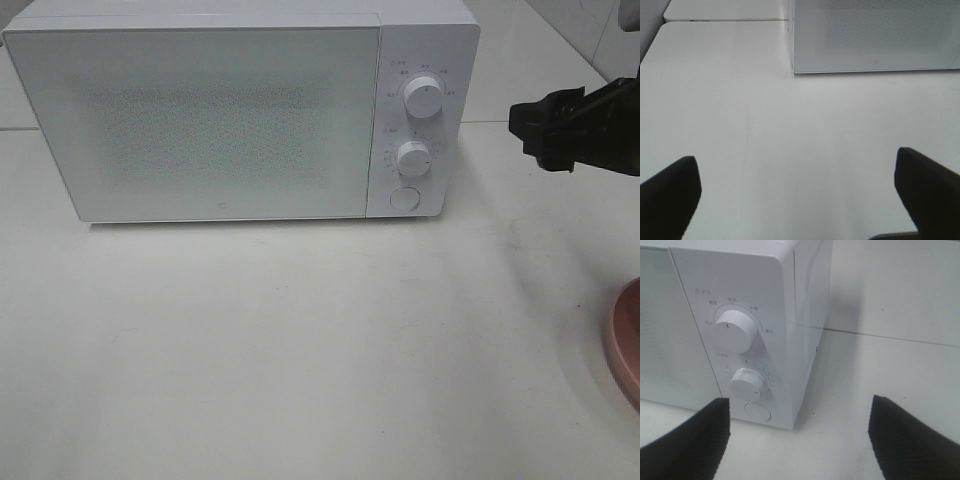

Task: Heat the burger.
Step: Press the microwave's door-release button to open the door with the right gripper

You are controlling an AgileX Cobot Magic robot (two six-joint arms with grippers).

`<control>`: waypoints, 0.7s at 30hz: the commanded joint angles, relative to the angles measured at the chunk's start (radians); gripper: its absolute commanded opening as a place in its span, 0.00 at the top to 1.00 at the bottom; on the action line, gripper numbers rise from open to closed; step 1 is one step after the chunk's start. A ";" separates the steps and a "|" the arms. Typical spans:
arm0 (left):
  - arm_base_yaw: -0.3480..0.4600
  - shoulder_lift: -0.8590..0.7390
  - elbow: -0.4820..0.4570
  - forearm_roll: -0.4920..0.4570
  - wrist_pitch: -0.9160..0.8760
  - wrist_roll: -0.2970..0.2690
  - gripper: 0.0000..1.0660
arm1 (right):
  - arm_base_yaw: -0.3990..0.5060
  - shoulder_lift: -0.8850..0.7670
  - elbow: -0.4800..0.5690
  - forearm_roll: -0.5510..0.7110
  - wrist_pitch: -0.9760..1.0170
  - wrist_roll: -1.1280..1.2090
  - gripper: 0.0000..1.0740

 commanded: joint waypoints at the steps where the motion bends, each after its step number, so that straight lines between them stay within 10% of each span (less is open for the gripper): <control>1: 0.000 -0.018 0.002 0.002 -0.015 -0.006 0.08 | -0.005 0.058 0.038 0.095 -0.173 -0.041 0.30; 14: 0.000 -0.018 0.002 0.002 -0.015 -0.006 0.08 | 0.214 0.231 0.141 0.546 -0.639 -0.309 0.30; 21: 0.000 -0.018 0.002 0.002 -0.015 -0.006 0.08 | 0.295 0.297 0.141 0.594 -0.754 -0.314 0.30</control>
